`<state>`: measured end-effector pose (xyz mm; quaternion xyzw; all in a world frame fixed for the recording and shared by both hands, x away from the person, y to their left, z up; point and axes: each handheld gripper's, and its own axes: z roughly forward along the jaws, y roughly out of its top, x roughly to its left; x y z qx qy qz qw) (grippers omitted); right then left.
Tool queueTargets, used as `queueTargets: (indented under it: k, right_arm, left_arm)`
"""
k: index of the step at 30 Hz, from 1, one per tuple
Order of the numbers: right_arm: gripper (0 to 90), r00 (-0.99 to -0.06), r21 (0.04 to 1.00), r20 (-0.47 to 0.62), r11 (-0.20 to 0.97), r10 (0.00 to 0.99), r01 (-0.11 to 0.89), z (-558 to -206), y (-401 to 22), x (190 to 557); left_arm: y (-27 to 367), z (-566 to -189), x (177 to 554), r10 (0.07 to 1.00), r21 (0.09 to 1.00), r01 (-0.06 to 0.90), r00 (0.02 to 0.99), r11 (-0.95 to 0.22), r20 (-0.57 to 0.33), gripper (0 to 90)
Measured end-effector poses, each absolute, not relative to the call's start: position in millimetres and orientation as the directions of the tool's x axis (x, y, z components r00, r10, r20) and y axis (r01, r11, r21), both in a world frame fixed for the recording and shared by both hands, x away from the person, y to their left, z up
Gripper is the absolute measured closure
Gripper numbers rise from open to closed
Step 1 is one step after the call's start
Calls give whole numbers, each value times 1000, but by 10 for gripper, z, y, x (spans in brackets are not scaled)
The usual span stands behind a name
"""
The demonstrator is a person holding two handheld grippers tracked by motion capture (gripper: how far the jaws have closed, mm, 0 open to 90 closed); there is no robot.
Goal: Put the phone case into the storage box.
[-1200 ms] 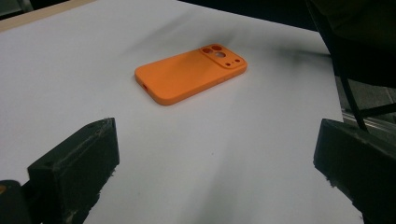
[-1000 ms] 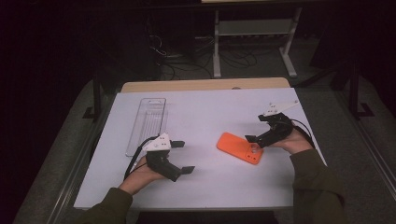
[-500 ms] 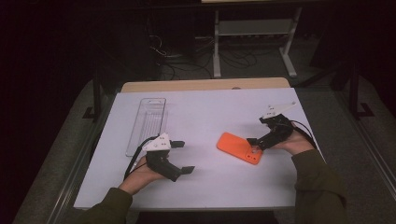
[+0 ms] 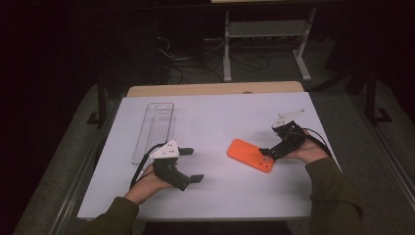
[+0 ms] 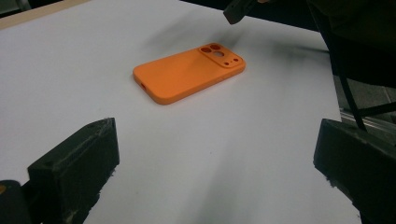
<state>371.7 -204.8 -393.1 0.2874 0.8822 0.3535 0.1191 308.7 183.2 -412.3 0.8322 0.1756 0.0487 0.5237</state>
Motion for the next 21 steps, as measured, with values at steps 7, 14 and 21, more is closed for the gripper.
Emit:
queueTargets:
  k: [7, 14, 21]
  right_arm:
    - [0, -812, 675, -7, 602, 583, 427, -3957, -2023, 3712]
    - [0, -813, 641, -14, 629, 582, 439, -4010, -1999, 3714]
    - [0, -823, 607, -23, 662, 567, 439, -4061, -1967, 3723]
  left_arm:
    - [1828, -4125, 3082, 346, 888, 244, 932, -390, -104, 0]
    - [1830, -4125, 3083, 344, 889, 242, 933, -389, -103, 0]
    - [1830, -4125, 3083, 343, 890, 242, 933, -388, -104, 0]
